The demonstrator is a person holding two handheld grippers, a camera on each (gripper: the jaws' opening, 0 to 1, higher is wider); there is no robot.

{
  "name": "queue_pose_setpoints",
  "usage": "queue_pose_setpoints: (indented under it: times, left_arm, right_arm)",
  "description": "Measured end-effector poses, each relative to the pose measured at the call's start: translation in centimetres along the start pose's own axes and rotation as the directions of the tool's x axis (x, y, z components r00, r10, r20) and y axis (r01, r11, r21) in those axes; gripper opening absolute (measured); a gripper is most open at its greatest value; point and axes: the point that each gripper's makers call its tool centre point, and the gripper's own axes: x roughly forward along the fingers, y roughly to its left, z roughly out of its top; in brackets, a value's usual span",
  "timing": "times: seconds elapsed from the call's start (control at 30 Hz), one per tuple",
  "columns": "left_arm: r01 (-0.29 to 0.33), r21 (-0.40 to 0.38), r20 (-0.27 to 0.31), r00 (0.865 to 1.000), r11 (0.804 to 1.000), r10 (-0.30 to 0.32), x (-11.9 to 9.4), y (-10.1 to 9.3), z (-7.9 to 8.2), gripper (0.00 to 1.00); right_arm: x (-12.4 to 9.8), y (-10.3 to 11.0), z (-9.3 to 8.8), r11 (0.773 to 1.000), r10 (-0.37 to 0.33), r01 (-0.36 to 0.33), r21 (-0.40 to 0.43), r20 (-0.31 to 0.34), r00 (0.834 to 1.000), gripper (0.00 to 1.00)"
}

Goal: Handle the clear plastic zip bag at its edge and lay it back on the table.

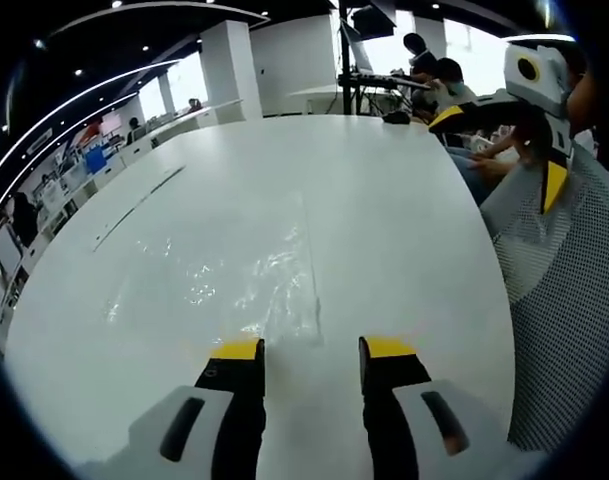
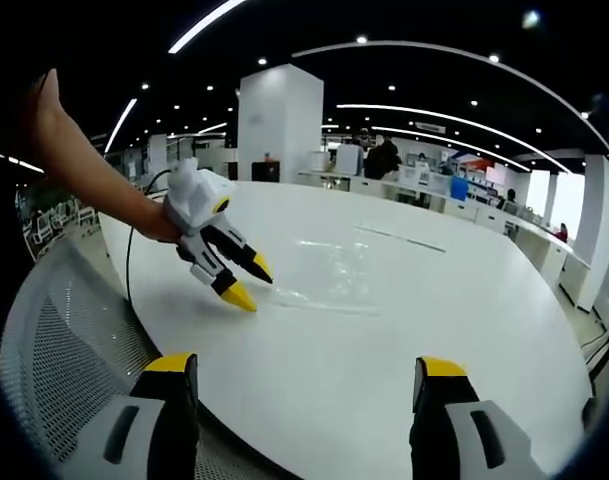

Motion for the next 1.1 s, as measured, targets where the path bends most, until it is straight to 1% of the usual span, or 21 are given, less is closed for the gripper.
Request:
queue_pose_setpoints:
  times: [0.03,0.13,0.27,0.4,0.47,0.53,0.57,0.63,0.7,0.77,0.87,1.1]
  left_arm:
    - [-0.001,0.002,-0.001,1.0,1.0,0.001,0.0,0.0,0.0,0.33]
    - [0.006,0.011,-0.007,1.0,1.0,-0.006,0.4,0.1,0.0,0.33]
    - [0.008,0.011,-0.002,1.0,1.0,-0.008,0.6,0.3,0.3,0.32]
    - [0.017,-0.004,0.001,1.0,1.0,-0.017,0.8,0.4,0.2,0.29]
    - [0.019,-0.026,0.008,1.0,0.999,-0.019,0.8,0.5,0.2,0.28]
    - [0.024,-0.049,0.013,1.0,0.999,-0.024,0.9,0.5,0.2,0.26]
    - [0.038,-0.068,0.016,0.999,0.997,-0.037,1.0,0.4,0.0,0.24]
    - [0.027,-0.057,0.024,0.999,0.998,-0.025,1.0,0.3,0.2,0.19]
    - [0.03,-0.059,0.025,0.999,0.998,-0.028,1.1,0.4,0.0,0.14]
    - [0.029,-0.061,0.028,0.999,0.998,-0.027,1.2,0.6,-0.2,0.13]
    - [0.042,-0.066,0.031,0.999,0.997,-0.04,1.2,0.5,-0.3,0.07]
    - [0.041,-0.082,0.035,0.999,0.996,-0.039,1.1,0.6,-0.5,0.05]
  right_arm:
    - [0.0,0.0,0.0,1.0,0.0,0.0,0.0,0.0,1.0,0.89]
    - [0.0,-0.1,-0.1,1.0,-0.004,0.004,0.004,-0.002,1.0,0.89]
    - [0.0,-0.1,-0.1,1.0,-0.006,0.006,0.007,-0.004,1.0,0.89]
    - [0.0,-0.1,-0.1,1.0,-0.005,0.005,0.007,-0.006,1.0,0.89]
    - [0.0,-0.1,-0.1,1.0,-0.005,0.005,0.007,-0.006,1.0,0.89]
    - [0.0,-0.1,-0.2,1.0,-0.005,0.006,0.006,-0.008,1.0,0.89]
    - [0.0,-0.1,-0.2,1.0,-0.005,0.005,0.007,-0.009,1.0,0.89]
    - [0.0,-0.1,-0.2,1.0,-0.005,0.005,0.007,-0.01,1.0,0.89]
    - [0.0,-0.1,-0.2,1.0,-0.005,0.005,0.007,-0.011,1.0,0.89]
    - [0.0,-0.1,-0.2,1.0,-0.004,0.004,0.007,-0.012,1.0,0.89]
    - [0.0,-0.1,-0.2,1.0,-0.004,0.004,0.007,-0.013,1.0,0.88]
    - [0.0,-0.1,-0.2,1.0,-0.005,0.005,0.007,-0.014,1.0,0.88]
